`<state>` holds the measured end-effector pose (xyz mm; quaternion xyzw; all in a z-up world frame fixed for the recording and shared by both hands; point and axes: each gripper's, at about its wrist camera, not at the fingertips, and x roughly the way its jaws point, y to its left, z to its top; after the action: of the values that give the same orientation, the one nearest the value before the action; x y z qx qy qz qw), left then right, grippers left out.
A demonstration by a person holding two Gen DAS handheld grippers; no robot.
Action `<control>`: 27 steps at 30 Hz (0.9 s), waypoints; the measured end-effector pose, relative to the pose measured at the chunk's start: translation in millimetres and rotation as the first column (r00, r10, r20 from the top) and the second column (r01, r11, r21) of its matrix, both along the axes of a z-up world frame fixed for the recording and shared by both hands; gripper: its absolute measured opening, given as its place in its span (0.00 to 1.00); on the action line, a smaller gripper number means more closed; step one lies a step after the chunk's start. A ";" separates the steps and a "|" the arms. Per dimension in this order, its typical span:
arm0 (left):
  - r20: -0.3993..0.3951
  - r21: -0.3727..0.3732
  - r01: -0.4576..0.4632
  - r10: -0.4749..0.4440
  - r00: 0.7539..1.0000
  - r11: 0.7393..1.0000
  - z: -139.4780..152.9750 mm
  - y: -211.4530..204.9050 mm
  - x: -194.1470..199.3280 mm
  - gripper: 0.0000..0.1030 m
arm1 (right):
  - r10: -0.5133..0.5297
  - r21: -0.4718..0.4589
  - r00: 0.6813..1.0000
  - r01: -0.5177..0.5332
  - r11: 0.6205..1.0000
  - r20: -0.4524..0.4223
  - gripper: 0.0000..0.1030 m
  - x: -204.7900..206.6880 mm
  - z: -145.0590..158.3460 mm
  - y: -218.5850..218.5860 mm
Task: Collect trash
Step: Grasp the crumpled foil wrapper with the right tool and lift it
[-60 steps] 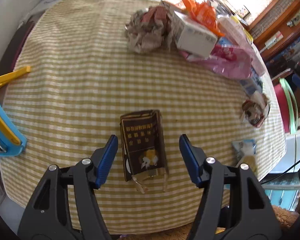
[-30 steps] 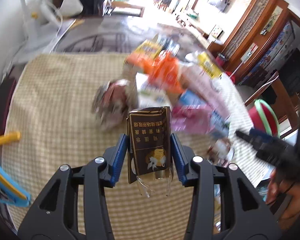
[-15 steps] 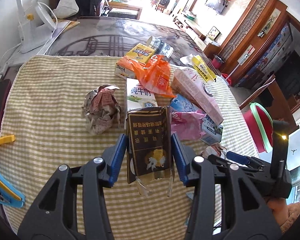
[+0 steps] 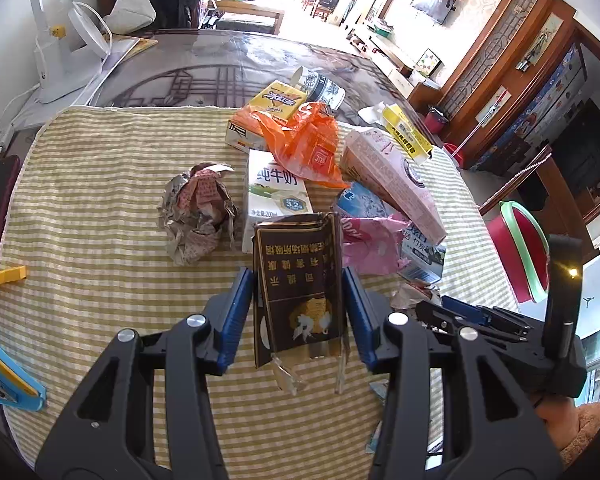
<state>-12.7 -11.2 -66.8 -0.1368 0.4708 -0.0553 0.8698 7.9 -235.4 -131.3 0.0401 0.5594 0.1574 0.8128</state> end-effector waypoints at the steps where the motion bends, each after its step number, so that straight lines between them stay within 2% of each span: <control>1: -0.002 -0.001 0.001 -0.001 1.000 1.000 -0.3 -0.7 0.1 0.43 | 0.000 0.006 1.000 0.000 1.000 0.004 0.35 -0.9 1.5 -0.1; 8: -0.005 -0.001 0.011 -0.011 1.000 1.000 0.6 -6.1 1.0 0.43 | 0.006 0.047 0.997 -0.009 0.999 0.073 0.34 -6.3 27.7 -1.0; 13: -0.011 0.009 0.025 -0.025 1.000 1.000 -0.9 -12.0 -0.3 0.43 | -0.034 0.086 0.991 0.023 0.996 0.127 0.34 -4.7 47.7 -12.0; 17: -0.012 0.017 0.026 -0.026 1.000 1.000 -0.2 -14.9 -0.6 0.43 | -0.057 0.076 0.979 0.043 0.996 0.195 0.34 -5.6 62.6 -19.1; 27: -0.011 0.039 0.033 -0.032 0.999 0.999 3.1 -37.0 1.5 0.43 | -0.092 0.105 0.969 0.070 0.992 0.230 0.34 -3.6 67.6 -43.9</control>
<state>-11.2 -48.2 -63.7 -0.1125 0.4783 -0.0597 0.8689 4.2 -279.3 -63.6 0.0833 0.4494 0.1545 0.8759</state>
